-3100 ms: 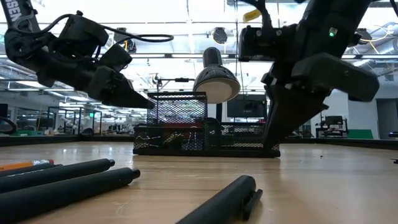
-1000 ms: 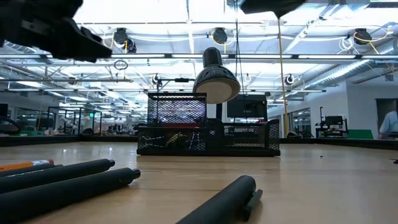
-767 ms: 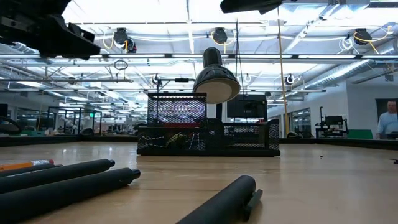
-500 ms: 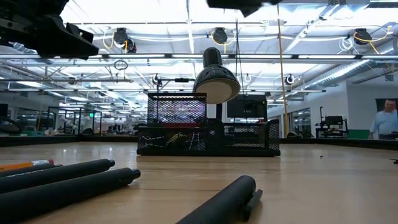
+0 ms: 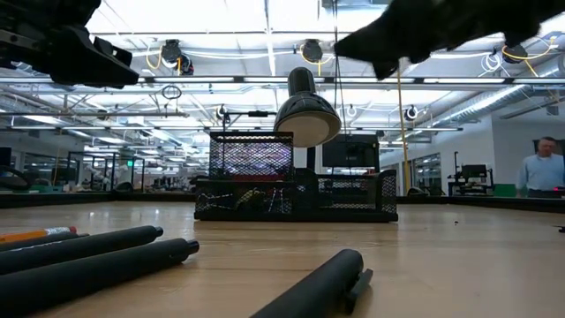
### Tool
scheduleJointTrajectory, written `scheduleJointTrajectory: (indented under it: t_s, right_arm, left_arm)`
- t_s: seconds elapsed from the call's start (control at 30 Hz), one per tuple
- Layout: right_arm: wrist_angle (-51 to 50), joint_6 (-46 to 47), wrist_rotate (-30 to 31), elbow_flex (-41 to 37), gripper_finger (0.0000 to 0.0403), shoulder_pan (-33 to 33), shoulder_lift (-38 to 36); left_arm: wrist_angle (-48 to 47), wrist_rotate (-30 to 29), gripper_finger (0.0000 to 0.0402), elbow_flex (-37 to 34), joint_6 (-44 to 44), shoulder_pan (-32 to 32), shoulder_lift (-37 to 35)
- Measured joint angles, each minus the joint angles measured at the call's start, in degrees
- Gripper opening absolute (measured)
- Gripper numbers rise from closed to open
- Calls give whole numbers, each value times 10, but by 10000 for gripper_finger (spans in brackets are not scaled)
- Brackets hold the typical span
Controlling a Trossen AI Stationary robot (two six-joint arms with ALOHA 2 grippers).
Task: Pick and place office supplies into organizer
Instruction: Put the left pencil into the top left section of the desk organizer
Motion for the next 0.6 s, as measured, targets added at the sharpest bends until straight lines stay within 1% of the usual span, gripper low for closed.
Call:
scheduleJointTrajectory:
  t_s: [0.1, 0.2, 0.27, 0.33, 0.43, 0.53, 0.6]
  right_arm:
    - [99, -16, -3, -60, 0, 6, -35]
    - [195, -24, -40, -129, 0, -5, -71]
    - [229, -9, -47, -165, 0, -21, -100]
    - [231, 12, -45, -192, 0, -38, -128]
    - [217, 27, -54, -223, 0, -59, -159]
    - [217, 26, -76, -242, 0, -71, -177]
    - [213, 23, -76, -249, 0, -78, -182]
  left_arm:
    - [0, -9, 9, 0, -10, 0, 0]
    - [1, -28, 15, 0, 4, 0, 0]
    - [7, -47, 15, 0, 7, 0, 0]
    - [11, -64, 11, 1, -3, 0, 0]
    - [5, -74, 3, 2, -32, 0, 0]
    - [-74, -96, 3, 37, -96, -8, 1]
    - [-148, -136, 2, 83, -155, -22, 16]
